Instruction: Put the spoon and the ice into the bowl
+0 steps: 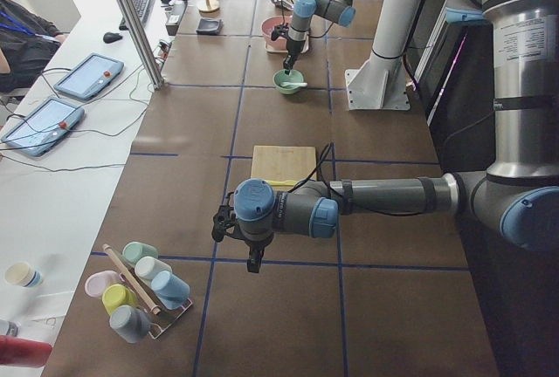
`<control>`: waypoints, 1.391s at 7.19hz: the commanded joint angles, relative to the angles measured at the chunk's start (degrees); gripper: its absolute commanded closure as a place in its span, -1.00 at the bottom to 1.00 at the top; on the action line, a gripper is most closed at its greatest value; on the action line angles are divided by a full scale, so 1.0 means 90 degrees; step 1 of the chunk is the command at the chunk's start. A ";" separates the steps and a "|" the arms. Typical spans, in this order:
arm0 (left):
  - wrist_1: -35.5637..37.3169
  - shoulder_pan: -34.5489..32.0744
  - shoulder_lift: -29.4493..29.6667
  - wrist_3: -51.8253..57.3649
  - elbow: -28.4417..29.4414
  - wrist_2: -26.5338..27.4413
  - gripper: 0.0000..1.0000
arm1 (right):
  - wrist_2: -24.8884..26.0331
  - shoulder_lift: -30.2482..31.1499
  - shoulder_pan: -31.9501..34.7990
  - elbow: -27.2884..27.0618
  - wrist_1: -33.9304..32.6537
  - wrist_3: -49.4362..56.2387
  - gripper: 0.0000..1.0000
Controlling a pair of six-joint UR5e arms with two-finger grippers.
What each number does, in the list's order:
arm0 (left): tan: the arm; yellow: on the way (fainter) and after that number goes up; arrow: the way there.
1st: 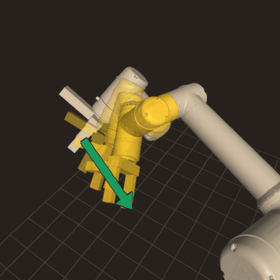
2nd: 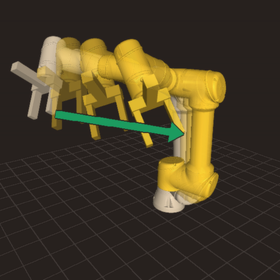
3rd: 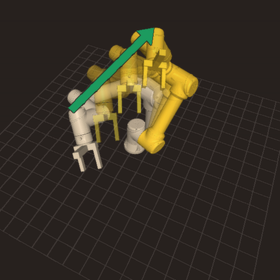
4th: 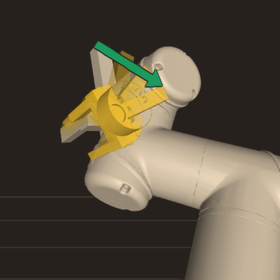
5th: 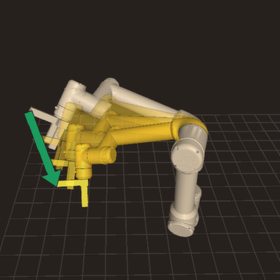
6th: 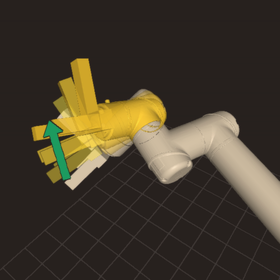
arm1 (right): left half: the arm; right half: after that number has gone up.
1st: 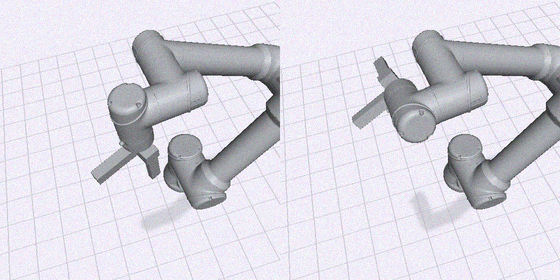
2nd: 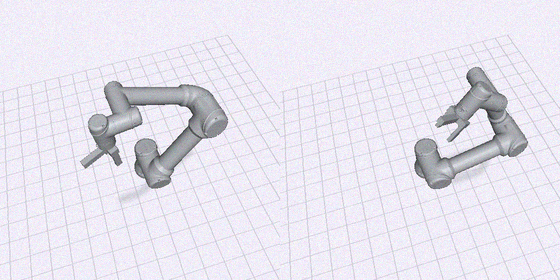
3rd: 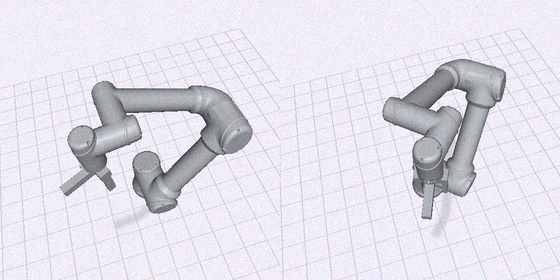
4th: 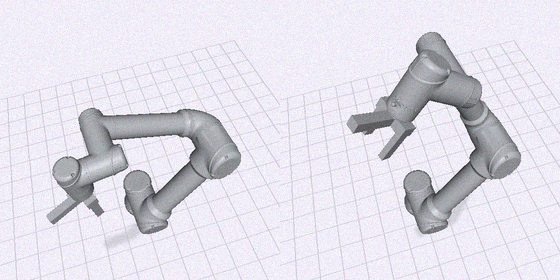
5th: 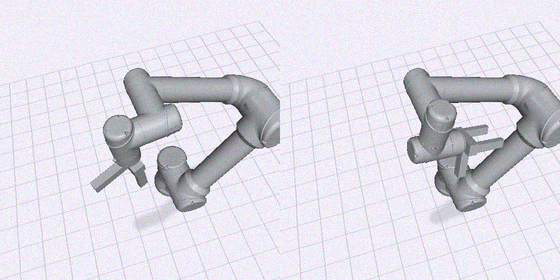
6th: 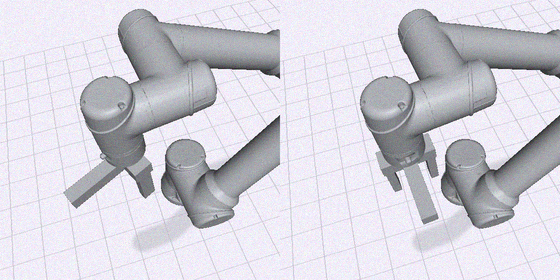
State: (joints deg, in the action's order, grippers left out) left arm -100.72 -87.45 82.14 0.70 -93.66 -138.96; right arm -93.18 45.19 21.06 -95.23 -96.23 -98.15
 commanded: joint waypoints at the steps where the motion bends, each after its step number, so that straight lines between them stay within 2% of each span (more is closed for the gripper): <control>1: 0.0000 0.0000 -0.0006 0.0000 0.0006 0.0000 -1.00 | 0.0080 -0.0031 -0.0016 0.0122 0.0018 -0.0003 1.00; 3: 0.0000 0.0000 -0.0006 0.0000 -0.0004 0.0000 -1.00 | 0.0080 -0.0050 -0.0026 0.0122 0.0018 0.0007 0.94; 4: 0.0000 0.0000 -0.0006 0.0000 -0.0004 0.0000 -1.00 | 0.0071 -0.0041 -0.0026 0.0131 0.0018 0.0104 0.47; 5: 0.0000 0.0000 -0.0006 0.0000 -0.0004 0.0000 -1.00 | 0.0080 -0.0089 -0.0026 0.0122 0.0018 0.0202 -0.99; 10: 0.0000 0.0000 0.0014 -0.0009 0.0035 0.0000 -1.00 | 0.0042 -0.0148 0.0168 0.0015 0.0008 0.0698 -0.98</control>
State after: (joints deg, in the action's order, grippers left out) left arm -100.70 -87.42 82.22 0.68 -93.39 -138.95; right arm -92.42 44.00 21.50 -94.53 -96.08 -93.86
